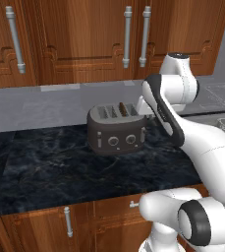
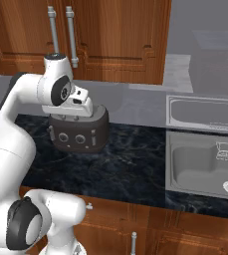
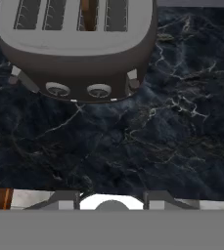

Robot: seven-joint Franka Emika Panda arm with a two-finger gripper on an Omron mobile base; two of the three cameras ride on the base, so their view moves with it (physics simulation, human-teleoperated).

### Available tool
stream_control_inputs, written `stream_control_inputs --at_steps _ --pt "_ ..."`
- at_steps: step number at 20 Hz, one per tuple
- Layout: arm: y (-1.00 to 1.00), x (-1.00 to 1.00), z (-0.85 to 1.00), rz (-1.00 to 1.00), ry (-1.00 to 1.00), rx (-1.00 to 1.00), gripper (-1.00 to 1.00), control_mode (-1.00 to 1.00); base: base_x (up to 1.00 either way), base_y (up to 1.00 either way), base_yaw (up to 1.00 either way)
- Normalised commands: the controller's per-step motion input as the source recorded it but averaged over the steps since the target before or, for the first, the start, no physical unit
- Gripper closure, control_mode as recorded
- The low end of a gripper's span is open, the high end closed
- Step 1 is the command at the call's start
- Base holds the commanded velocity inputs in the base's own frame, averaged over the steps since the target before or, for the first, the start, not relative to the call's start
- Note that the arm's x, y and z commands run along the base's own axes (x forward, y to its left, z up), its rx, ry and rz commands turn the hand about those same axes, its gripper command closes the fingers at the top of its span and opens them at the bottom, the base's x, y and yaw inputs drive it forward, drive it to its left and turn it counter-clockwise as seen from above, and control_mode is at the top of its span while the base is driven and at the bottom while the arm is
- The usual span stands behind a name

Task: Start the toaster. Once the lever pops up, take the bread to the plate on the dining counter.

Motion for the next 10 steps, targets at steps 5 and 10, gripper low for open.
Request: stream_control_inputs --at_steps 5,10 --pt "0.14 -0.05 -0.01 0.00 -0.03 0.00 -1.00 -1.00 0.00 0.00 0.00" --pt "0.31 -0.05 -0.04 0.03 -0.18 0.00 -1.00 -1.00 0.00 0.00 0.00"
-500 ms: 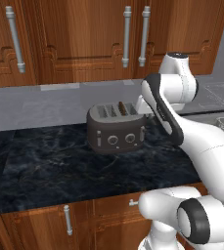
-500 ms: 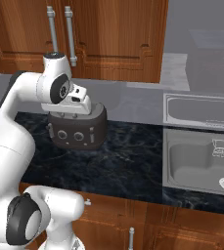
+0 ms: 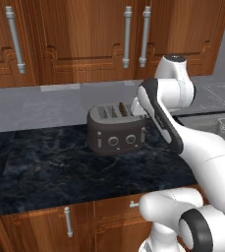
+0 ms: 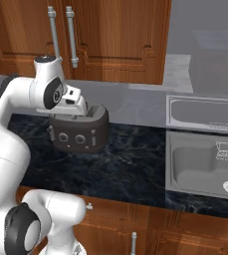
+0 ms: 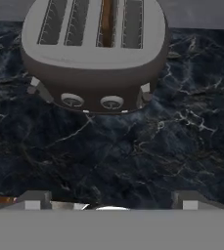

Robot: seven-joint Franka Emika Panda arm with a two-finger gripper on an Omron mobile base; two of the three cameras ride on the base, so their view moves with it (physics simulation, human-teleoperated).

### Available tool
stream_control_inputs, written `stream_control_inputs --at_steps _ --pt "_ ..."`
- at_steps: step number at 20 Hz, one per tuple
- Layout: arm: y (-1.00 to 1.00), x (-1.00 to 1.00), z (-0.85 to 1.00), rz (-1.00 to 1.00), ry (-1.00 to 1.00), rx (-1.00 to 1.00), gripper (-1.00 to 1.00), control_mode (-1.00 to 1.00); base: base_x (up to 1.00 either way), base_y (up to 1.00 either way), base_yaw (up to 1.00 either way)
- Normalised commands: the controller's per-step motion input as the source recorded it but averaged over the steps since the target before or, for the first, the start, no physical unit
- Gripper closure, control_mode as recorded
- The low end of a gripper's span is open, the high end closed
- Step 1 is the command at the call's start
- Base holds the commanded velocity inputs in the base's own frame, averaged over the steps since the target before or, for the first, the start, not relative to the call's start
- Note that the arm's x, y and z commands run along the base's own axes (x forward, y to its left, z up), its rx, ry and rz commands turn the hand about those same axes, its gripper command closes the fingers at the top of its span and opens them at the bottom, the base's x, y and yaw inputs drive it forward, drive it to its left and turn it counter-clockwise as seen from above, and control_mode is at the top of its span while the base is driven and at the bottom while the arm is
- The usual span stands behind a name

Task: Start the toaster. Once the lever pops up, take the bread to the plate on the dining counter.

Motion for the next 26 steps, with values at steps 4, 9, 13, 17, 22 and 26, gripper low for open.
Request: stream_control_inputs --at_steps 4,9,13,17,22,26 --pt "0.28 0.00 0.00 0.04 -0.28 0.00 -1.00 -1.00 0.00 0.00 0.00" --pt "0.15 0.03 -0.01 0.02 -0.27 0.00 -1.00 -1.00 0.00 0.00 0.00" --pt "0.15 0.13 -0.06 0.00 -0.18 0.01 -1.00 -1.00 0.00 0.00 0.00" --pt "0.08 0.29 -0.02 0.00 -0.09 0.01 -1.00 -1.00 0.00 0.00 0.00" --pt "0.01 0.22 -0.01 0.00 -0.02 0.04 -1.00 -1.00 0.00 0.00 0.00" --pt "0.00 0.21 0.00 0.00 0.00 0.05 -1.00 -1.00 0.00 0.00 0.00"
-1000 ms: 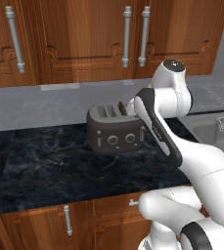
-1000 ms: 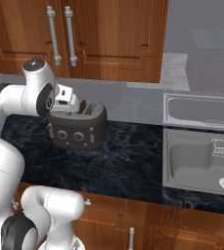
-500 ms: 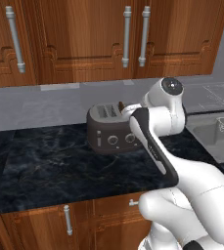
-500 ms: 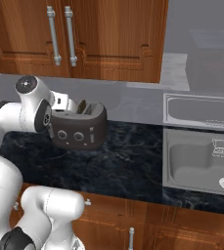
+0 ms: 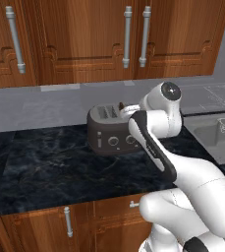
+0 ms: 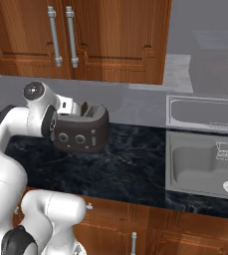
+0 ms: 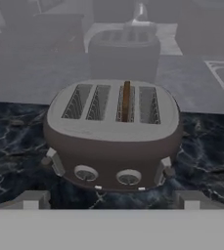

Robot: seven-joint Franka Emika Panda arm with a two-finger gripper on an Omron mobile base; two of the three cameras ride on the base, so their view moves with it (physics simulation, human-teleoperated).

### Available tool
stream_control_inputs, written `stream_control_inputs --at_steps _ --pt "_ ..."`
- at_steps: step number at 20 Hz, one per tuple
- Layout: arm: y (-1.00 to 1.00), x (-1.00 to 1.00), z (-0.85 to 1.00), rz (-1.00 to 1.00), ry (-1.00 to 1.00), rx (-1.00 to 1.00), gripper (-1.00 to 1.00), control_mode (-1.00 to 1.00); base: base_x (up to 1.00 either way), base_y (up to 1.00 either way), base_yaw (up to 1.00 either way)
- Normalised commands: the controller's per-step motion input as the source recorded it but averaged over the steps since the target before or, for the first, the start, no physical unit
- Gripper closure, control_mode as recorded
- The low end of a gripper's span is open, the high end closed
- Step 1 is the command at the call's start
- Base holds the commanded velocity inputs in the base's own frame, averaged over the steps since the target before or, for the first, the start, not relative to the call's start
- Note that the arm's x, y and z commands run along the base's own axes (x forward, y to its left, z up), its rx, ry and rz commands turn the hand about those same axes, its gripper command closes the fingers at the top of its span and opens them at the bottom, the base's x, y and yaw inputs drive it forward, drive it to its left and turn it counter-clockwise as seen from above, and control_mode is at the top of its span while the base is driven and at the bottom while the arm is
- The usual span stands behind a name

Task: Start the toaster. Once the lever pops up, take the bread to the plate on the dining counter.

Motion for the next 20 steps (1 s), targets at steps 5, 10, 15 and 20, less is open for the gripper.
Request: stream_control_inputs --at_steps 5,10,15,20 --pt "0.00 0.30 0.00 0.00 0.00 0.02 -1.00 -1.00 0.00 0.00 0.00" --pt "0.00 0.33 0.00 0.00 0.00 0.01 -1.00 -1.00 0.00 0.00 0.00" --pt "0.00 0.24 -0.10 0.00 0.00 0.00 -1.00 -1.00 0.00 0.00 0.00" --pt "0.00 0.24 -0.06 0.00 0.00 0.00 -1.00 -1.00 0.00 0.00 0.00"
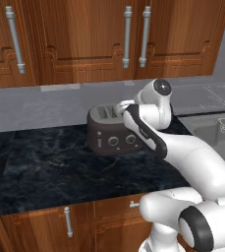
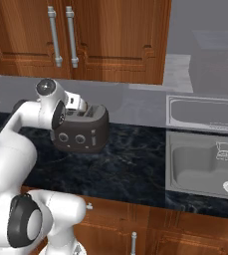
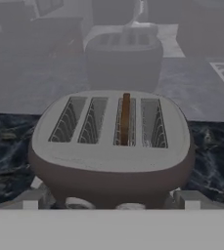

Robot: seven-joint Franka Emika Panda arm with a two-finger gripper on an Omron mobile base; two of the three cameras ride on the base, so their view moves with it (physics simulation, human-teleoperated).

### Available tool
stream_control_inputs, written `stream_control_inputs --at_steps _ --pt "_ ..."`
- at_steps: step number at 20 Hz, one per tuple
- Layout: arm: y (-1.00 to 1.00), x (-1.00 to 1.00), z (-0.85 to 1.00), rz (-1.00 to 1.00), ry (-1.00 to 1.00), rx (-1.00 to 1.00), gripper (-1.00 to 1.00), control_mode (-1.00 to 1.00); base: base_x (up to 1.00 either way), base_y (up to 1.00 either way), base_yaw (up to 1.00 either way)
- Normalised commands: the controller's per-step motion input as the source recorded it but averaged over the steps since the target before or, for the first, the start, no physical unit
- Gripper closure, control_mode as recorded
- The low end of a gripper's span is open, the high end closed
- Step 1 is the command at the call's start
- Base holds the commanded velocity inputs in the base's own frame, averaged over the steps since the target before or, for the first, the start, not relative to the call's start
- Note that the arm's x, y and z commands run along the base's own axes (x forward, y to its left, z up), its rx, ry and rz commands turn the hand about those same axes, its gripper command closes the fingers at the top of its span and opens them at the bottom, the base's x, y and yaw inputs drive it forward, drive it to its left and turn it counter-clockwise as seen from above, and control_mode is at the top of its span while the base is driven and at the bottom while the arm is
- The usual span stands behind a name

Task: Start the toaster. Once the lever pops up, take the bread to the plate on the dining counter.

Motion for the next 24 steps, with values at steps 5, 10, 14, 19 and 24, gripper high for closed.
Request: stream_control_inputs --at_steps 5,10,14,19,24 --pt "0.00 0.28 -0.03 0.00 0.00 0.00 -1.00 -1.00 0.00 0.00 0.00" --pt "0.01 0.28 -0.03 0.00 0.00 0.00 -1.00 -1.00 0.00 0.00 0.00" --pt "0.00 0.22 -0.03 0.00 0.00 0.00 -1.00 -1.00 0.00 0.00 0.00" --pt "0.00 0.16 0.00 -0.01 0.00 0.00 -1.00 -1.00 0.00 0.00 0.00" --pt "0.00 0.21 -0.08 -0.01 0.00 0.00 -1.00 -1.00 0.00 0.00 0.00"
